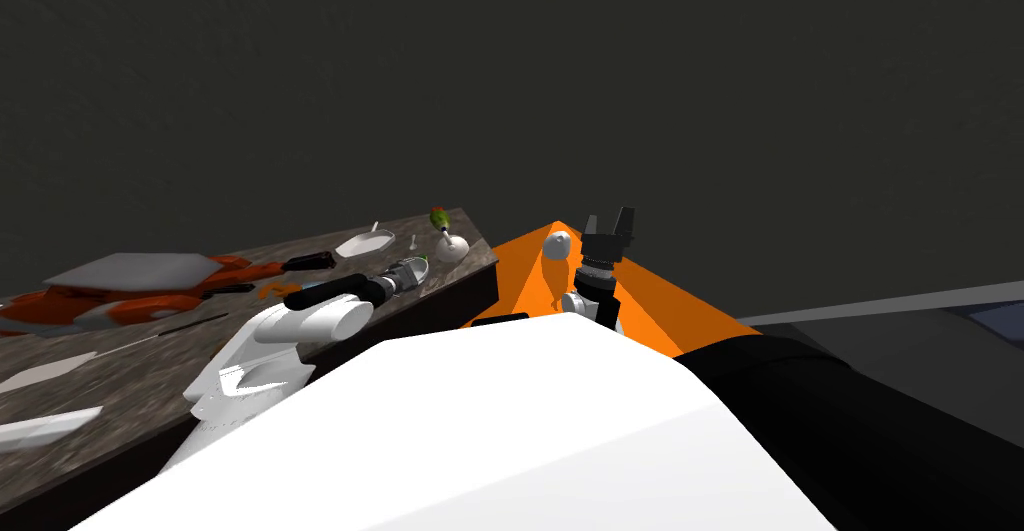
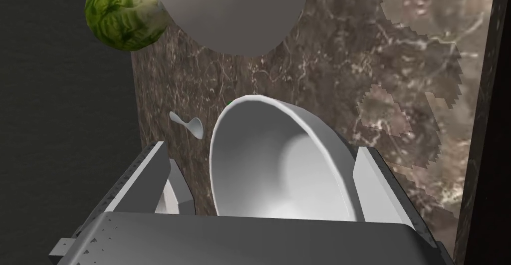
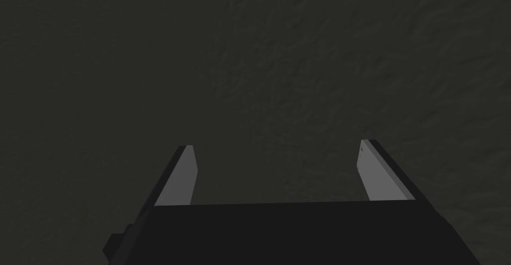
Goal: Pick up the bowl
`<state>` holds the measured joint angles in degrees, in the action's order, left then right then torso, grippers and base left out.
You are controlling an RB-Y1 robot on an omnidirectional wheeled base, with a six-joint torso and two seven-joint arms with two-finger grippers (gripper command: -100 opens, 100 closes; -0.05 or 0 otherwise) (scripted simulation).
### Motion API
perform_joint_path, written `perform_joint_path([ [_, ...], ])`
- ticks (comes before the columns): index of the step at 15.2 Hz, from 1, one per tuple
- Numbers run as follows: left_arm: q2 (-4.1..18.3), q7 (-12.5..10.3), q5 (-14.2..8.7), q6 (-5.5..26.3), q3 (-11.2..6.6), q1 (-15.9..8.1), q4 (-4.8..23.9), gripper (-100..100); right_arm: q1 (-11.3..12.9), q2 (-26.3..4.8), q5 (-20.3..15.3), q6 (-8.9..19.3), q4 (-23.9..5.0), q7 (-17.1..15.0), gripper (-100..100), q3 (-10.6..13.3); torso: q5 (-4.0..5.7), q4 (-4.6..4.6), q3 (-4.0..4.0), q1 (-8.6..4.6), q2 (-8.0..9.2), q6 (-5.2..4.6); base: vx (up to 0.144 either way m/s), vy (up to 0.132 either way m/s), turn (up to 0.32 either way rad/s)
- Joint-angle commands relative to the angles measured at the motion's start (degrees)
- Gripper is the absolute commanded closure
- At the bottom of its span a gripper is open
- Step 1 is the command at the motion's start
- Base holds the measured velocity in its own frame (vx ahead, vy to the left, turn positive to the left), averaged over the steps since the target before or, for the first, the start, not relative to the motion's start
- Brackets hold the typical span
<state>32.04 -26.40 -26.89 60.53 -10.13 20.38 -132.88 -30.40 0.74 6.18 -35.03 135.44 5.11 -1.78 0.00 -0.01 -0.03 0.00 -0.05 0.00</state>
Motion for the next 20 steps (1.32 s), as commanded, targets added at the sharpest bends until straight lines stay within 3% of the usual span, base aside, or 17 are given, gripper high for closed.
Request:
perform_joint_path([
  [1, 0.4, -0.4, -0.7, 2.5, -0.44, 0.0, 0.0, -100, 0.0, 0.0, 0.0, 0.0, 0.0, 0.0, 0, 0.0, 0.0, 0.0, 0.0, 0.0, 0.0, 0.0, 0.01, 0.001, -0.008],
  [9, 2.1, -3.1, -3.5, 12.0, -1.95, -0.7, 0.6, -100, 0.0, 0.0, 0.0, 0.0, 0.0, 0.0, 0, 0.0, 0.0, 0.0, -0.01, 0.03, -0.02, 0.0, 0.015, 0.004, -0.013],
  [13, 2.6, -3.9, -4.3, 14.9, -2.41, -1.0, 0.8, -100, 0.0, 0.0, 0.0, 0.0, 0.0, 0.0, 0, 0.0, -0.01, 0.0, -0.01, 0.03, -0.01, 0.01, 0.012, 0.006, -0.009],
  [20, 4.1, -6.6, -6.9, 23.9, -3.99, -1.7, 1.4, -100, 0.0, 0.0, 0.0, 0.0, 0.0, 0.0, 0, 0.0, -0.01, -0.01, -0.02, 0.06, -0.04, 0.01, 0.02, 0.011, -0.013],
])
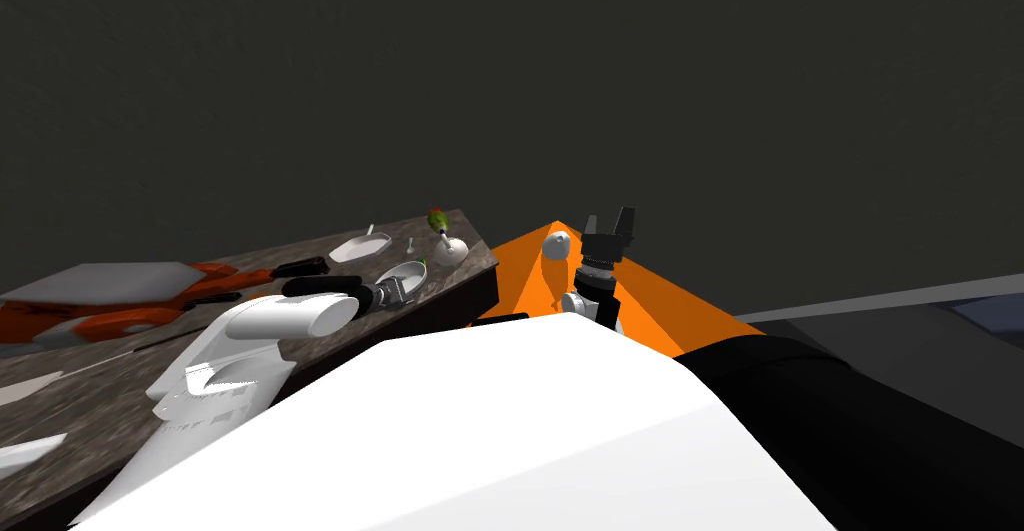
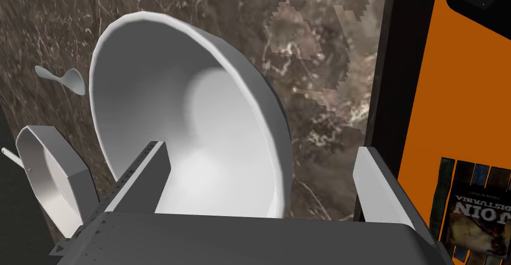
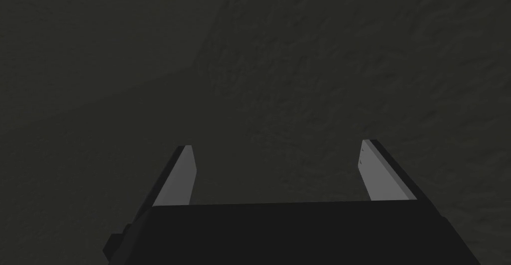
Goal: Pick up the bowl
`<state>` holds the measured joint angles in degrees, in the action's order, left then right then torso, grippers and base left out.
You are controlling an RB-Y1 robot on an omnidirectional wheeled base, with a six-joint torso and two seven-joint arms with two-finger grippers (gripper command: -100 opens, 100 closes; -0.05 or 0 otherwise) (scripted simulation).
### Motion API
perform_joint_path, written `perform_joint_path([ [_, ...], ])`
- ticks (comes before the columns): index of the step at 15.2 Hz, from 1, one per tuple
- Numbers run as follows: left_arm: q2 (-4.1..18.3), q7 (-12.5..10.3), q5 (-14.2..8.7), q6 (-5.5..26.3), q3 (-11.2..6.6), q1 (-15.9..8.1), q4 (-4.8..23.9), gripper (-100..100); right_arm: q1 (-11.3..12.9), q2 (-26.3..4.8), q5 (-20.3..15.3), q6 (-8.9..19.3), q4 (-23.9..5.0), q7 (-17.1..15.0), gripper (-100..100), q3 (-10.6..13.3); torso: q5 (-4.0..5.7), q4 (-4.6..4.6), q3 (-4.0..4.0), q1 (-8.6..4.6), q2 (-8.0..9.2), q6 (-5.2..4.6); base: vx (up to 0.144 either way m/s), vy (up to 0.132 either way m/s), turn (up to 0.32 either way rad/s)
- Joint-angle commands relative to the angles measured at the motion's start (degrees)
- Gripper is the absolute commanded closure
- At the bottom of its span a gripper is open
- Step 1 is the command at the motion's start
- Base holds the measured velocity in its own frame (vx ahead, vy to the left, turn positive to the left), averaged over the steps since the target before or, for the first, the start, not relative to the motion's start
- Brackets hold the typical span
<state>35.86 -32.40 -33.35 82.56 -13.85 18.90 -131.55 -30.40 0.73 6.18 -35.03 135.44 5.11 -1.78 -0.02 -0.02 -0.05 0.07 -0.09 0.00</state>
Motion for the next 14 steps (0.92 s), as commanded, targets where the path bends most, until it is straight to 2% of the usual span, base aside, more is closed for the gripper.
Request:
perform_joint_path([
  [1, 0.3, -0.6, -0.5, 2.2, -0.28, -0.2, 0.1, -100, 0.0, 0.0, 0.0, 0.0, 0.0, 0.0, 0, 0.0, 0.0, 0.0, 0.0, 0.0, 0.0, 0.0, 0.021, 0.016, -0.01],
  [2, 0.5, -1.1, -1.0, 3.9, -0.59, -0.3, 0.2, -100, 0.0, 0.0, 0.0, 0.0, 0.0, 0.0, 0, 0.0, 0.0, 0.0, 0.0, 0.0, 0.0, 0.0, 0.021, 0.016, -0.007],
  [8, 1.2, -2.3, -2.1, 8.2, -1.35, -0.6, 0.5, -100, 0.0, 0.0, 0.0, 0.0, 0.0, 0.0, 0, 0.0, 0.0, 0.0, 0.01, 0.0, 0.02, 0.0, 0.017, 0.014, -0.008],
  [9, 1.0, -2.0, -1.8, 7.1, -1.07, -0.6, 0.5, -100, 0.0, 0.0, 0.0, 0.0, 0.0, 0.0, 0, 0.0, 0.0, 0.0, 0.01, 0.0, 0.02, 0.0, 0.01, 0.01, -0.004],
  [11, 0.4, -0.9, -0.8, 5.3, -0.43, -1.0, 3.3, -100, 0.0, 0.0, 0.0, 0.0, 0.0, 0.0, 0, 0.0, 0.0, 0.01, 0.03, -0.04, 0.05, -0.01, 0.0, -0.005, -0.03],
  [14, -0.1, 0.0, -0.1, 3.7, 0.07, -1.4, 5.5, -100, 0.0, 0.0, 0.0, 0.0, 0.0, 0.0, 0, 0.0, 0.02, 0.02, 0.05, -0.12, 0.1, -0.01, -0.008, -0.016, -0.028],
])
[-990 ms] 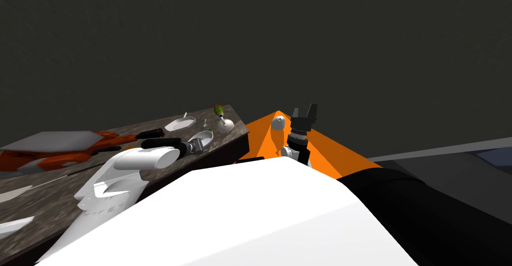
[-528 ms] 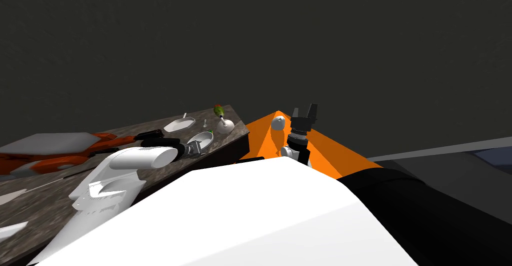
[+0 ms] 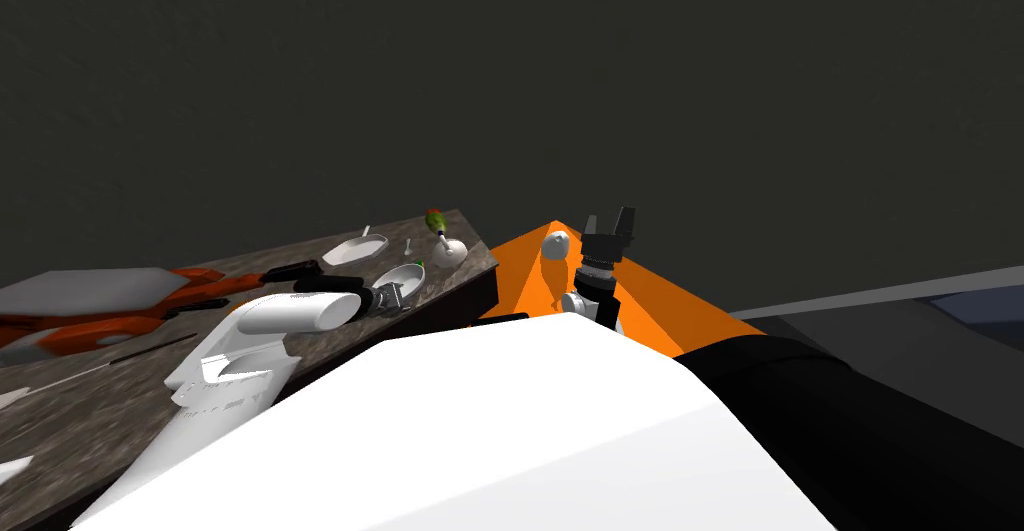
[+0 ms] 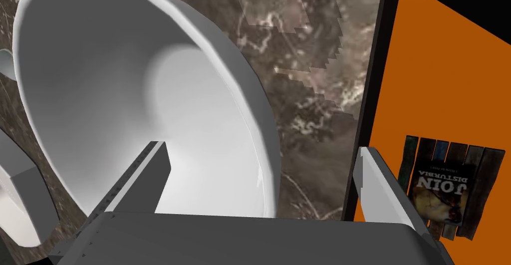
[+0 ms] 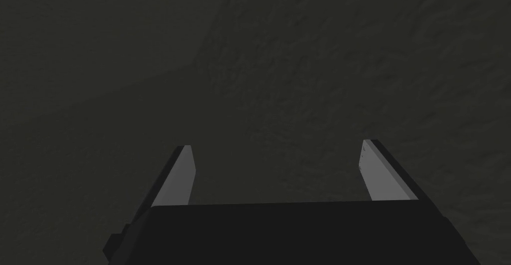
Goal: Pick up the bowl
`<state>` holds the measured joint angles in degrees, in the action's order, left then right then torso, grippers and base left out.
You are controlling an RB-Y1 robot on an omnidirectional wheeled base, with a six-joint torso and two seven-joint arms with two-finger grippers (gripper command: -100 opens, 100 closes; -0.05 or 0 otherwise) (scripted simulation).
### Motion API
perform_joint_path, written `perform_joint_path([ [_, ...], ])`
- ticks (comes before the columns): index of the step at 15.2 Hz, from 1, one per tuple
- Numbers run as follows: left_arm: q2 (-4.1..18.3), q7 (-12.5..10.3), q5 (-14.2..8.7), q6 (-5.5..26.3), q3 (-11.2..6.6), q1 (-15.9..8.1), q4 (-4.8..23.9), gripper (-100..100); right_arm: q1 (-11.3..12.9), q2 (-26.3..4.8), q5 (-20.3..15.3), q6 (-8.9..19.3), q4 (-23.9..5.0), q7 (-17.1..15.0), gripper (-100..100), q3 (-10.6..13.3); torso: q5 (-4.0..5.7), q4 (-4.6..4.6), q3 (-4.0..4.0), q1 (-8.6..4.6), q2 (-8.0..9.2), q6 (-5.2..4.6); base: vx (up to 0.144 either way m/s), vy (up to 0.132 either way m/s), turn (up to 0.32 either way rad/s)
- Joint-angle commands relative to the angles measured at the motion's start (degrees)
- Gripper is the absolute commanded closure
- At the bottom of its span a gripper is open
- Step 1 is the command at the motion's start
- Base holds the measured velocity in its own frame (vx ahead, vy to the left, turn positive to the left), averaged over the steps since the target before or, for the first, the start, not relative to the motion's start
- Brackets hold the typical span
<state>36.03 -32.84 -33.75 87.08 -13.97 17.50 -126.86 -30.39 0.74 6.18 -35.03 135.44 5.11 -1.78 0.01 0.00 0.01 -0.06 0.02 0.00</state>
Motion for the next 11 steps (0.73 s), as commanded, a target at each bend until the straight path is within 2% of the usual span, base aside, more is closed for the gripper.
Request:
perform_joint_path([
  [1, 0.0, 0.0, 0.0, 0.0, 0.0, 0.0, 0.0, -100, 0.0, 0.0, 0.0, 0.0, 0.0, 0.0, 0, 0.0, 0.0, 0.0, 0.0, 0.0, 0.0, 0.0, -0.004, -0.009, -0.007],
  [2, 0.0, 0.1, 0.0, -0.2, 0.03, -0.1, 0.2, 100, 0.0, 0.0, 0.0, 0.0, 0.0, 0.0, 0, 0.0, 0.0, 0.0, 0.0, 0.01, 0.0, 0.01, 0.0, 0.0, 0.0],
  [6, -0.1, 0.1, 0.0, -0.2, 0.03, 0.0, 0.2, 100, 0.0, 0.0, 0.0, 0.0, 0.0, 0.0, 0, 0.0, 0.01, 0.0, -0.01, 0.05, -0.03, -0.02, 0.0, 0.0, 0.0],
  [10, 0.8, -1.6, -1.4, 2.9, -0.93, 0.8, -4.1, 100, 0.0, 0.0, 0.0, 0.0, 0.0, 0.0, 0, 0.0, 0.07, 0.05, 0.03, 0.06, 0.0, 0.0, 0.006, 0.014, 0.034],
  [11, 0.6, -1.1, -0.9, 1.9, -0.58, 0.6, -2.9, 100, 0.0, 0.0, 0.0, 0.0, 0.0, 0.0, 0, 0.0, 0.08, 0.06, 0.04, 0.05, 0.0, -0.02, 0.005, 0.009, 0.012],
])
